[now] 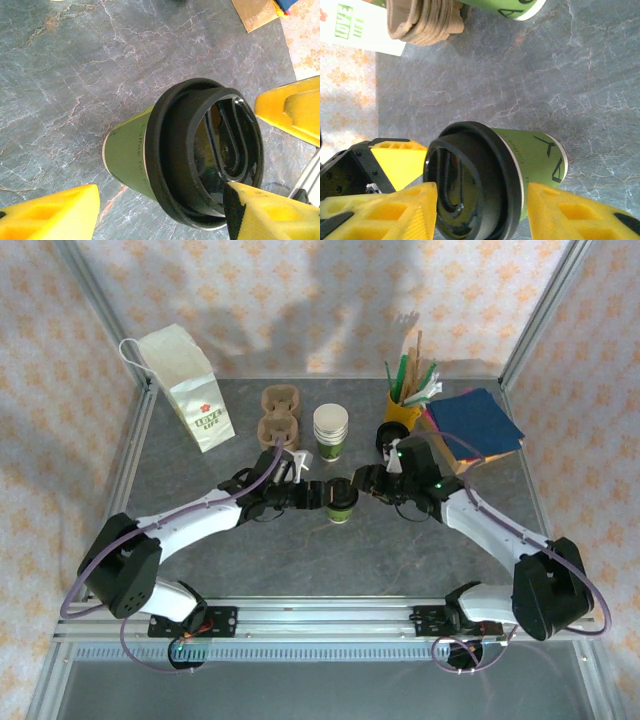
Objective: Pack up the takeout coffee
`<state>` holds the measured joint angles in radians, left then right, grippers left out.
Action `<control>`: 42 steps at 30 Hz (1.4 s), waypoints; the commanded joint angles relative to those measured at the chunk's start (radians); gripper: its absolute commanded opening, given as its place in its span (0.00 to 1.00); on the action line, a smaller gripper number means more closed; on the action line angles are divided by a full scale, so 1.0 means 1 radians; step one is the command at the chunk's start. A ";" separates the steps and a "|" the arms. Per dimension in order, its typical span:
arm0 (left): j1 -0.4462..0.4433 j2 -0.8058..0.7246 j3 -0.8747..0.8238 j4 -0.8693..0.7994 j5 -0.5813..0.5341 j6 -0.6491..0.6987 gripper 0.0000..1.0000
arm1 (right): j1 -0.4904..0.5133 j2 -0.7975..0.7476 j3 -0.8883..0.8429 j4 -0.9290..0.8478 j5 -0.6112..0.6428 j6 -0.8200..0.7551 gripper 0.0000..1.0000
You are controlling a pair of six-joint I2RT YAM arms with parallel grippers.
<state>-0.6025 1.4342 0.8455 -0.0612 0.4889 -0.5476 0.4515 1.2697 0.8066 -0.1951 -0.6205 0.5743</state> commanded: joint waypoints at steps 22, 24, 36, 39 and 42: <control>0.351 -0.389 -0.047 -0.183 -0.291 0.006 0.77 | 0.356 0.106 0.448 -0.542 0.659 -0.027 0.70; 0.352 -0.391 -0.055 -0.179 -0.294 0.003 0.77 | 0.383 0.148 0.492 -0.590 0.692 -0.021 0.73; 0.353 -0.413 -0.096 -0.117 -0.258 0.001 0.77 | 0.427 0.315 0.573 -0.700 0.723 -0.033 0.79; 0.353 -0.410 -0.099 -0.119 -0.257 0.003 0.77 | 0.427 0.338 0.579 -0.695 0.699 -0.040 0.80; 0.353 -0.412 -0.108 -0.117 -0.257 0.002 0.77 | 0.427 0.355 0.580 -0.692 0.684 -0.048 0.80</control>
<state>-0.2569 1.0363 0.7578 -0.2062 0.2276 -0.5488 0.8745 1.6135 1.3560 -0.8581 0.0589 0.5377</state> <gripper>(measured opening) 0.770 0.802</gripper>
